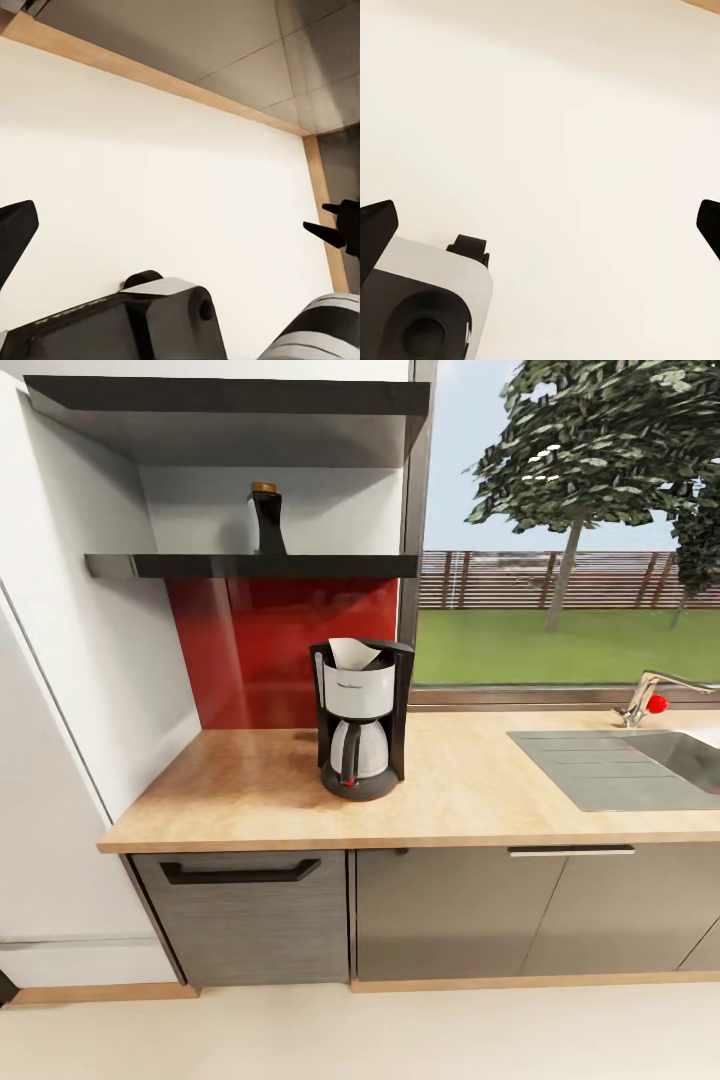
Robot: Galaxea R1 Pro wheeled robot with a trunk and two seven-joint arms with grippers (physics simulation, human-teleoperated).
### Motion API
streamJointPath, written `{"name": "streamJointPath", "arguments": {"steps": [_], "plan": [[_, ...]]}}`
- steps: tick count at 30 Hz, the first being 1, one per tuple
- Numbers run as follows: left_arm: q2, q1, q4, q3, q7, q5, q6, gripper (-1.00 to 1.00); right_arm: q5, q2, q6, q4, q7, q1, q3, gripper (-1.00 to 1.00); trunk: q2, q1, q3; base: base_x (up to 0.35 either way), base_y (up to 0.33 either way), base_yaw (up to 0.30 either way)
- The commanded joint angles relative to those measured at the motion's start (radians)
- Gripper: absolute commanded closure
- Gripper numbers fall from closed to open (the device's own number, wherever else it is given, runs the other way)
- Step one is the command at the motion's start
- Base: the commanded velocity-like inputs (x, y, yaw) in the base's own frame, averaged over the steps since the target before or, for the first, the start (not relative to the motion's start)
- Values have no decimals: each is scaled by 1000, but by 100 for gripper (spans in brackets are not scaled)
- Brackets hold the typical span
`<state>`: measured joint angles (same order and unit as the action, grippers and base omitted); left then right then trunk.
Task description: Set up a coffee station on the kitchen countertop: keep the coffee maker on the countertop, move the bottle of coffee from the kitchen shelf to the counter next to the coffee maker, place a paper coffee filter on top of the coffee maker, put the saucer next to the coffee maker with the coffee cup on the saucer, and place the electric kettle next to the coffee maker.
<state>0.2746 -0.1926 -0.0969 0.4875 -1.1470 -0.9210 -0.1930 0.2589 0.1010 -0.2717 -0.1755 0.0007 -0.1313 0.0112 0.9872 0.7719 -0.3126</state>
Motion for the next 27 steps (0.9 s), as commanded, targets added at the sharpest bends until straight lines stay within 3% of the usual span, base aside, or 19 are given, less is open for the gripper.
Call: {"name": "streamJointPath", "arguments": {"steps": [1, 8, 18, 27], "plan": [[0, -1, 0, 8, -1, -7, -6, -100, 3, 0, -3, 1, 0, -1, 0, -100, 1, 0, -1, 0, 0, 0], [0, -1, 0, 2, 0, -7, -6, -100, 3, 0, -3, 1, -1, -1, 0, -100, 1, 0, -1, 90, 75, 12], [0, -1, 0, -1, 0, -7, -6, -100, 4, 0, -3, 1, -1, -1, 1, -100, 1, 0, -1, 32, 27, 192], [0, -1, 0, 1, -1, -7, -6, -100, 5, 0, -3, 1, -1, -1, 2, -100, 1, 0, -1, 1, 1, 40]]}}
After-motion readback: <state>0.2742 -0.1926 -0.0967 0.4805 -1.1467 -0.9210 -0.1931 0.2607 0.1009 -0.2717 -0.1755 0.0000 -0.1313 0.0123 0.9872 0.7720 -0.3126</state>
